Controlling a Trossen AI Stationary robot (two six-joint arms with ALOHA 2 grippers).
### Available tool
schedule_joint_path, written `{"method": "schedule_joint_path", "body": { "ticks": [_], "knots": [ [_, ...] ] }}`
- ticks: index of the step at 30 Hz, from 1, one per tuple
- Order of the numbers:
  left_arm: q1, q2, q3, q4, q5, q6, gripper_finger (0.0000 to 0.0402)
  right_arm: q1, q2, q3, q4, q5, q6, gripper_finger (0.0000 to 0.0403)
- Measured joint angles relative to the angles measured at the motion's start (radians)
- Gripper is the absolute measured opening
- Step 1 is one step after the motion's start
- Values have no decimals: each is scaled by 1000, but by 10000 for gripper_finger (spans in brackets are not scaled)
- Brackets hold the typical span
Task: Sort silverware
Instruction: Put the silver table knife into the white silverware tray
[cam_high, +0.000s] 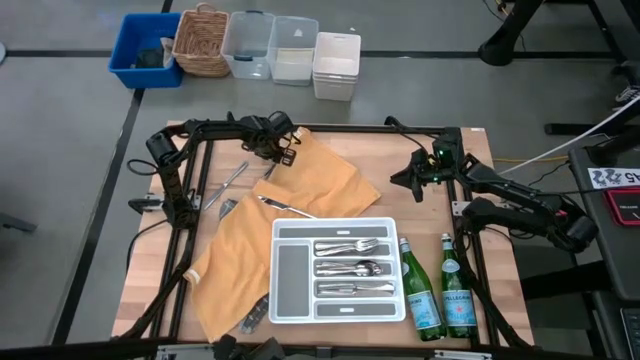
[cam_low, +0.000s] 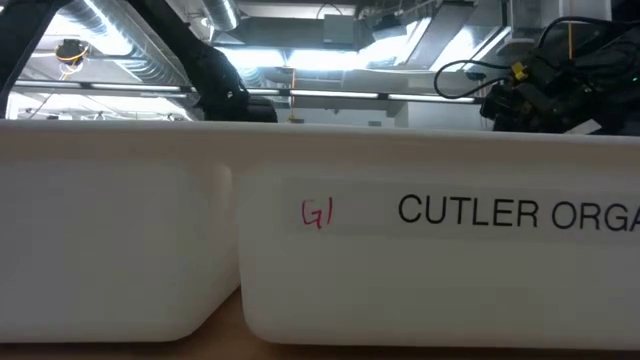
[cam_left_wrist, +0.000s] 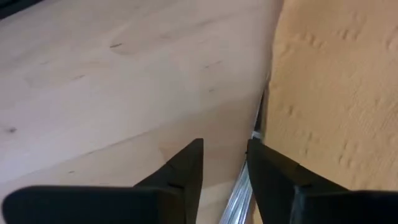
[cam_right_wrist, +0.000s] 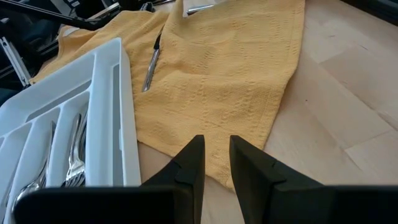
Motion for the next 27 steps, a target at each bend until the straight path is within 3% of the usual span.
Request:
{"method": "schedule_joint_path", "body": {
  "ticks": [15, 27],
  "knots": [
    [-155, 27, -52, 161, 4, 32, 118, 0, 0, 0, 0, 0, 0, 78],
    [-281, 37, -19, 273, 137, 59, 118, 0, 0, 0, -7, 0, 0, 78]
  ]
}}
